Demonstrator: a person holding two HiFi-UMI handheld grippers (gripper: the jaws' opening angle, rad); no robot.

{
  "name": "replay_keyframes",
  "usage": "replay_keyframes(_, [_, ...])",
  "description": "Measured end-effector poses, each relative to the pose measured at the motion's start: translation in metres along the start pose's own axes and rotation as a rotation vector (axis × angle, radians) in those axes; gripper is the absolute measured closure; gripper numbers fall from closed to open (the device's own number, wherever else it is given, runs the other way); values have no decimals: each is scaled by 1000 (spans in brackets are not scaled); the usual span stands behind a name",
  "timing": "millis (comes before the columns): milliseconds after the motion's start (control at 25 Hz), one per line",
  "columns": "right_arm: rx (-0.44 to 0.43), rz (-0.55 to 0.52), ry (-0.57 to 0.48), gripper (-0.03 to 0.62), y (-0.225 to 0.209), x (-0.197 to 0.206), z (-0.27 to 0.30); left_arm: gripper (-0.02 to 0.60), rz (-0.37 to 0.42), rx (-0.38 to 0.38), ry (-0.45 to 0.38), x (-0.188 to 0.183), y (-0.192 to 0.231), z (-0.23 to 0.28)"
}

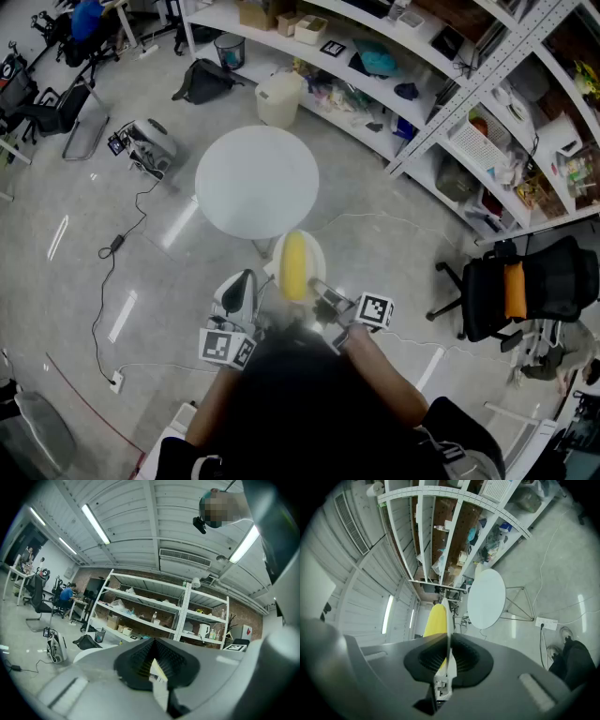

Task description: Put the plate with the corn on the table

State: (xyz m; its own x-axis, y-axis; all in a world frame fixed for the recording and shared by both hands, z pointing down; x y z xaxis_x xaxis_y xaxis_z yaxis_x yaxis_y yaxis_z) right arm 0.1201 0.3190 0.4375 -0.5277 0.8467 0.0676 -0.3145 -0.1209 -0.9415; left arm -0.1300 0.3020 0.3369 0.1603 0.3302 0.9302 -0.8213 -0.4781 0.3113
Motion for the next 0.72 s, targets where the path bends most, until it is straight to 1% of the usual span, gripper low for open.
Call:
replay_keyframes(160, [-11,7,0,560,4,-1,2,578,-5,1,-1,-2,1,1])
replay_keyframes(320, [-4,8,-2,560,4,-2,-1,578,-2,5,-1,-3,-2,4])
replay_keyframes(520, [-51,17,-10,557,6,-8,1,578,-3,2,-4,-6,-2,7])
replay_keyframes(720, [-54,12,-10,554,2,-12,-2,578,-4,-4,-6,-4,-4,8])
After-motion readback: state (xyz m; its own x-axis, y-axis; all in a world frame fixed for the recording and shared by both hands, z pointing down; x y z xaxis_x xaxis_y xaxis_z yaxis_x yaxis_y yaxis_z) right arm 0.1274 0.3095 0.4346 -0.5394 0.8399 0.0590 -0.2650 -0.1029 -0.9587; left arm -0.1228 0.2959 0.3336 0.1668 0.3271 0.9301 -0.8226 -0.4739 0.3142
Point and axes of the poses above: the fingertips, and each gripper's own axes: z forward along the fingers, y to its left, x out of its underside, the point moved 7 cm from there along -z, backward along the fingers, and after that the axes turned 10 degrees about y, right-handed, at the moved point
